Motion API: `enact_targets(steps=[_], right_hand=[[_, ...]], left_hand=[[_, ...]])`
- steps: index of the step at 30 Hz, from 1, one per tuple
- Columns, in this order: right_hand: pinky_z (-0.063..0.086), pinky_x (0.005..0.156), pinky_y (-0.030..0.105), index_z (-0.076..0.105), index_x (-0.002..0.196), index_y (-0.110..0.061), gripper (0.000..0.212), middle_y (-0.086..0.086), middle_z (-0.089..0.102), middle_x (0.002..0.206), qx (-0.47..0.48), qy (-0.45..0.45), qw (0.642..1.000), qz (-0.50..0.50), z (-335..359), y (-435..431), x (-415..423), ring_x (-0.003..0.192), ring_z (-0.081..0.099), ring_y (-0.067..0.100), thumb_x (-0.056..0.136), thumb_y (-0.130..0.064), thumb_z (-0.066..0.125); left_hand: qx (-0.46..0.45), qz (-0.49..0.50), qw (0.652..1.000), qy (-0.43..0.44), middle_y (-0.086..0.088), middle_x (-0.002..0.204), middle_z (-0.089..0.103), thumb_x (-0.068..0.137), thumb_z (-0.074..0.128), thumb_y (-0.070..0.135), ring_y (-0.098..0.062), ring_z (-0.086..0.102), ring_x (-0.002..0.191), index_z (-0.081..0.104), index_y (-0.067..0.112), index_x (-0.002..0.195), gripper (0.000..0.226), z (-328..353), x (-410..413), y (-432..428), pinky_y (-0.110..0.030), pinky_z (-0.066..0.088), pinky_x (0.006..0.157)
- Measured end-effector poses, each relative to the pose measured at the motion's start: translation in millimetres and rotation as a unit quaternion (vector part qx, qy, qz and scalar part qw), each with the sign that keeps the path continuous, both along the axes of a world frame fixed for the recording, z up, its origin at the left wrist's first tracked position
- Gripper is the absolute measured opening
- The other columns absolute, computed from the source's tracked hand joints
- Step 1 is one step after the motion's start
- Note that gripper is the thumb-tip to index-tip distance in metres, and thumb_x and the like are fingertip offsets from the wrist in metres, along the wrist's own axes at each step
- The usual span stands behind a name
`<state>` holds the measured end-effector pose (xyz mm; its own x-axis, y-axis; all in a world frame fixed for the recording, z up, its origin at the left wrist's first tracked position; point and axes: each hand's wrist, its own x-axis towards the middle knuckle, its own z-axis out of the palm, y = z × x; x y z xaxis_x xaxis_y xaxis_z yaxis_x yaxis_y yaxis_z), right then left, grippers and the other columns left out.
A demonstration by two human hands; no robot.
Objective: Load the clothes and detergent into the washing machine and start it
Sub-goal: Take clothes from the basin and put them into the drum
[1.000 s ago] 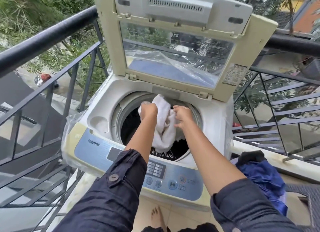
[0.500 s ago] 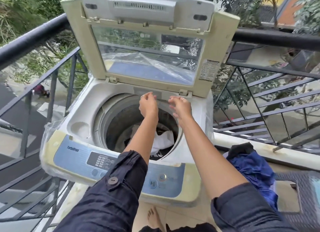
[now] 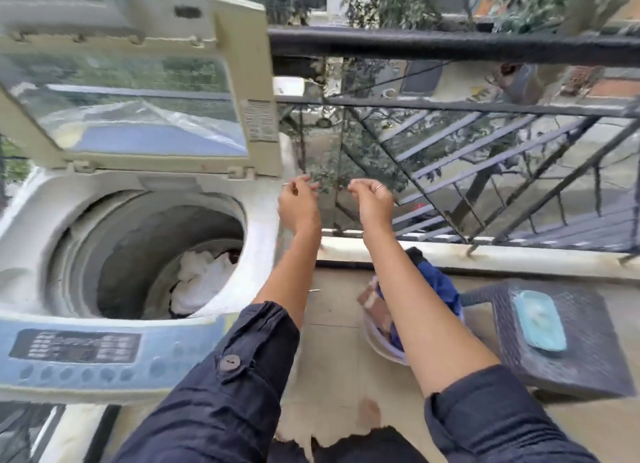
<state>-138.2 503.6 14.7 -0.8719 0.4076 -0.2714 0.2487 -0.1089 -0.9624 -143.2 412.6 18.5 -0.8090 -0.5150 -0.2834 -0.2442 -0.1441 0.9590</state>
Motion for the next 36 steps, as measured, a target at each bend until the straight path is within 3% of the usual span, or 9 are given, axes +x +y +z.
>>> enact_targets(steps=[4, 9, 14, 17, 22, 27, 31, 36], right_hand=[[0.041, 0.060, 0.009, 0.062, 0.082, -0.013, 0.007, -0.004, 0.058, 0.071, 0.032, -0.020, 0.999, -0.025, -19, 79, 12, 0.070, 0.052, 0.010, 0.087, -0.016, 0.059], [0.039, 0.075, 0.025, 0.064, 0.081, -0.018, 0.007, -0.001, 0.062, 0.083, 0.052, -0.063, 0.993, -0.082, -58, 159, 23, 0.087, 0.054, 0.013, 0.086, -0.022, 0.061], [0.039, 0.076, 0.024, 0.061, 0.082, -0.020, 0.007, -0.001, 0.061, 0.090, 0.060, -0.103, 0.984, -0.132, -109, 217, 38, 0.089, 0.053, 0.015, 0.086, -0.025, 0.062], [0.041, 0.076, 0.020, 0.061, 0.085, -0.016, 0.006, 0.000, 0.062, 0.095, 0.034, -0.125, 0.979, -0.159, -151, 241, 47, 0.093, 0.056, 0.016, 0.087, -0.022, 0.063], [0.043, 0.079, 0.026, 0.064, 0.108, -0.006, 0.027, 0.002, 0.064, 0.099, 0.005, -0.162, 0.970, -0.180, -234, 265, 53, 0.092, 0.057, 0.015, 0.087, -0.023, 0.064], [0.043, 0.082, 0.030, 0.061, 0.112, -0.007, 0.035, 0.002, 0.060, 0.105, -0.003, -0.209, 0.962, -0.178, -345, 284, 55, 0.099, 0.055, 0.018, 0.087, -0.031, 0.065], [0.039, 0.079, 0.031, 0.058, 0.105, -0.015, 0.031, 0.000, 0.054, 0.103, -0.017, -0.247, 0.953, -0.173, -433, 292, 59, 0.098, 0.051, 0.019, 0.085, -0.037, 0.066], [0.038, 0.102, 0.037, 0.042, 0.139, -0.020, 0.067, 0.003, 0.040, 0.144, -0.045, -0.301, 0.936, -0.177, -510, 304, 59, 0.130, 0.042, 0.025, 0.082, -0.041, 0.069]], left_hand=[[0.011, -0.055, 0.998, -0.022, -0.002, 0.084, 0.070, 0.092, 0.049, 0.019, -0.018, 0.062, 0.074, 0.062, 0.021, 0.084, 0.016, -28, 2, 74, -0.035, 0.051, 0.088], [-0.008, -0.135, 0.989, -0.058, -0.007, 0.110, 0.069, 0.093, 0.054, 0.025, -0.021, 0.062, 0.103, 0.065, 0.015, 0.104, 0.019, -72, 9, 143, -0.034, 0.045, 0.097], [-0.024, -0.214, 0.973, -0.084, -0.002, 0.110, 0.061, 0.095, 0.052, 0.023, -0.015, 0.054, 0.101, 0.058, 0.013, 0.120, 0.028, -119, 10, 188, -0.027, 0.039, 0.093], [-0.043, -0.260, 0.958, -0.110, -0.006, 0.123, 0.060, 0.095, 0.051, 0.025, -0.022, 0.055, 0.113, 0.055, 0.017, 0.125, 0.031, -161, 9, 204, -0.031, 0.040, 0.100], [-0.046, -0.296, 0.942, -0.152, -0.008, 0.135, 0.054, 0.097, 0.050, 0.026, -0.022, 0.051, 0.125, 0.049, 0.015, 0.134, 0.039, -237, -2, 225, -0.027, 0.036, 0.103], [-0.063, -0.336, 0.926, -0.163, -0.006, 0.144, 0.046, 0.097, 0.051, 0.027, -0.023, 0.044, 0.133, 0.042, 0.011, 0.141, 0.047, -340, -13, 247, -0.033, 0.035, 0.111], [-0.085, -0.351, 0.914, -0.183, -0.008, 0.150, 0.037, 0.097, 0.050, 0.030, -0.026, 0.037, 0.138, 0.034, 0.011, 0.146, 0.055, -425, -18, 262, -0.039, 0.031, 0.114], [-0.102, -0.380, 0.896, -0.207, -0.005, 0.157, 0.026, 0.094, 0.053, 0.039, -0.028, 0.028, 0.143, 0.025, 0.018, 0.150, 0.066, -516, -26, 275, -0.053, 0.025, 0.115]])
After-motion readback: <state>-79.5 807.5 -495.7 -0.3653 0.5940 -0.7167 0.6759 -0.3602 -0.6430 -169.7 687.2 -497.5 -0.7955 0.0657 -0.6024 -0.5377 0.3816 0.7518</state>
